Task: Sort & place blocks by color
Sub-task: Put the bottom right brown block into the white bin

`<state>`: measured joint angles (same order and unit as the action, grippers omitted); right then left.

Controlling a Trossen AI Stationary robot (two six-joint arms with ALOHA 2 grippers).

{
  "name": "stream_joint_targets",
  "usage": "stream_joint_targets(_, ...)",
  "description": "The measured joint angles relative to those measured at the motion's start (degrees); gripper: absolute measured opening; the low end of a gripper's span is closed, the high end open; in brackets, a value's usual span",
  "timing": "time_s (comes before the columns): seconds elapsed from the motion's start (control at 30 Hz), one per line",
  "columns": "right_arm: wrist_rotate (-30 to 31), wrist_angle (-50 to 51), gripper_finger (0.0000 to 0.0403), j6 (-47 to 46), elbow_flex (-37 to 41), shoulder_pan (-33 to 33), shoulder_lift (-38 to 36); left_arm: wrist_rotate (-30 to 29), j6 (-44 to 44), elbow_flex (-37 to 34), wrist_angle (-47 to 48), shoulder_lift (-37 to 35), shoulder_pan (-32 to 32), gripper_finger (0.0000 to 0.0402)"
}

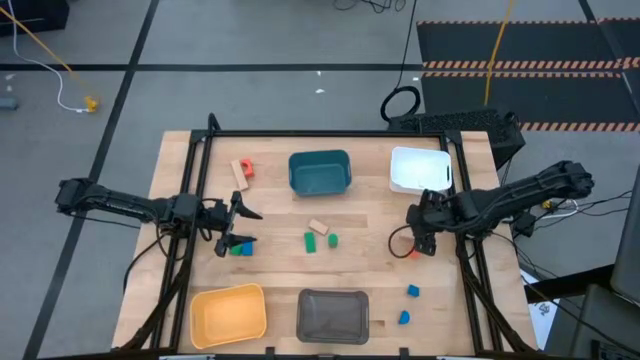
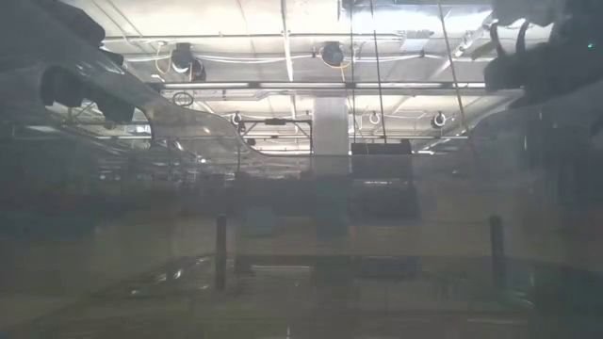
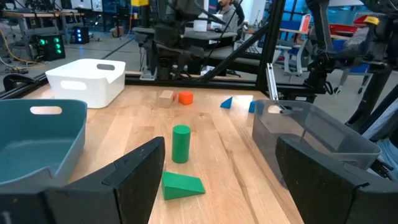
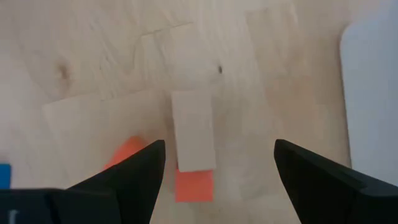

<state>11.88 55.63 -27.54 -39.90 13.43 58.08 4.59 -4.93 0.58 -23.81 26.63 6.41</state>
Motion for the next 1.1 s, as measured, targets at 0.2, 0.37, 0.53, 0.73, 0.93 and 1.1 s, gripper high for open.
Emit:
stream_joint_targets(0.2, -0.14, -3.6, 0.0294, 1.65, 0.0, 0.0, 4.81, -0.01, 0.0, 0.0, 0.0, 0.0, -0.02, 0.0308)
stream_joint_targets(0.37, -0.15, -5.09, 0.0294, 1.67, 0.0, 0.0, 8.15, 0.0, 0.0, 0.0, 0.01, -0.01, 0.0, 0.0308)
stream_joint_targets(0.53, -0.17, -5.82, 0.0294, 1.4, 0.0, 0.0, 11.35, -0.02, 0.0, 0.0, 0.0, -0.02, 0.0, 0.0308)
stream_joint_targets(0.73, -0.13, -7.94, 0.0294, 1.44, 0.0, 0.0, 14.44, -0.02, 0.0, 0.01, 0.01, -0.02, -0.02, 0.0308)
stream_joint_targets(0.93, -0.07, -9.31, 0.029, 1.24, 0.0, 0.02, 16.72, 0.01, 0.0, 0.0, 0.0, 0.0, -0.02, 0.0308)
stream_joint_targets(1.1, -0.07, -9.37, 0.0257, 1.25, 0.02, 0.01, 18.17, -0.01, 0.0, 0.0, 0.01, 0.0, -0.01, 0.0308)
